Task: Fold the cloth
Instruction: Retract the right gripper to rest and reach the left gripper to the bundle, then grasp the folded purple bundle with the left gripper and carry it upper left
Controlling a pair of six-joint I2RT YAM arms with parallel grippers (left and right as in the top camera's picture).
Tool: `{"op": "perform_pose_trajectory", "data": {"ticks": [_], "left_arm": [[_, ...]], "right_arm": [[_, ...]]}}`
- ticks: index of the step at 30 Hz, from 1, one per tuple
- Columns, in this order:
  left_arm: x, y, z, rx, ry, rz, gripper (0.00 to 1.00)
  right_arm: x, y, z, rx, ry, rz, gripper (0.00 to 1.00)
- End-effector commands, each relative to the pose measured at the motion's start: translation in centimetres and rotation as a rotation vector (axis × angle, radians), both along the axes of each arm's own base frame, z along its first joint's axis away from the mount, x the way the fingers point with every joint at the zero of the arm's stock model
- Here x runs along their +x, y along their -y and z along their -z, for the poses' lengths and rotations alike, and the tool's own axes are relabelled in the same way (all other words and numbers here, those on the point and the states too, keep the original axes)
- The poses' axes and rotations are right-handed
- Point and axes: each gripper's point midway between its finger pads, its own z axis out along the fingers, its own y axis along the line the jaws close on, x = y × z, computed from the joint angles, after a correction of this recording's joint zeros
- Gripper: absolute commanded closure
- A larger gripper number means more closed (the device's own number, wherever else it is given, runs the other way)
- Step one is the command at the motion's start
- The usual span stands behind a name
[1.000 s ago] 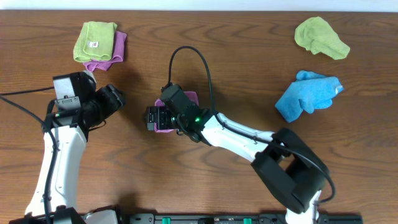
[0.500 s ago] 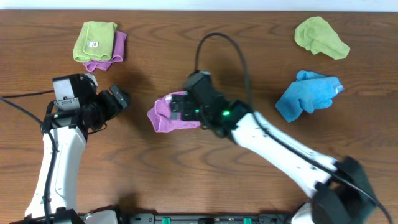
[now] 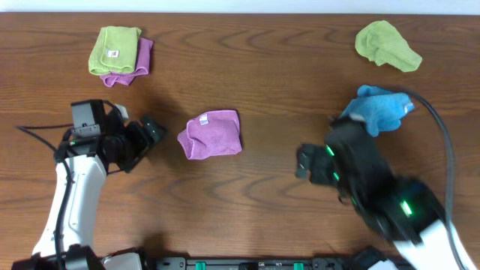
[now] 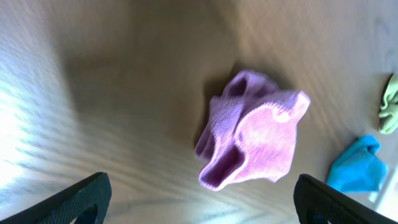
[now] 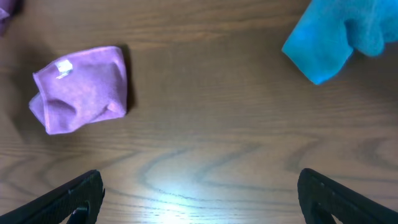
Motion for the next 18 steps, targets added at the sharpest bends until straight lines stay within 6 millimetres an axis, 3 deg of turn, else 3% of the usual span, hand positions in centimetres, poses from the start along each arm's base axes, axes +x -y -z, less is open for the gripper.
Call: {"op": "perform_pose_trajectory", "data": {"ticks": [1, 8, 12, 18], "left_arm": [[-0.9, 1.4, 1.6, -0.117, -0.052, -0.025, 0.05], [-0.7, 3.3, 2.9, -0.167, -0.048, -0.031, 0.05], [-0.3, 5.1, 4.4, -0.177, -0.085, -0.012, 0.05], [0.9, 5.7, 6.2, -0.203, -0.113, -0.046, 0.05]], "right_arm": [[-2.0, 1.8, 0.5, 0.056, 0.06, 0.055, 0.01], [-5.5, 4.1, 1.4, 0.245, 0.177, 0.153, 0.01], [-6.1, 4.5, 1.4, 0.313, 0.201, 0.195, 0.01], [-6.0, 4.4, 1.5, 0.311, 0.199, 0.195, 0.01]]}}
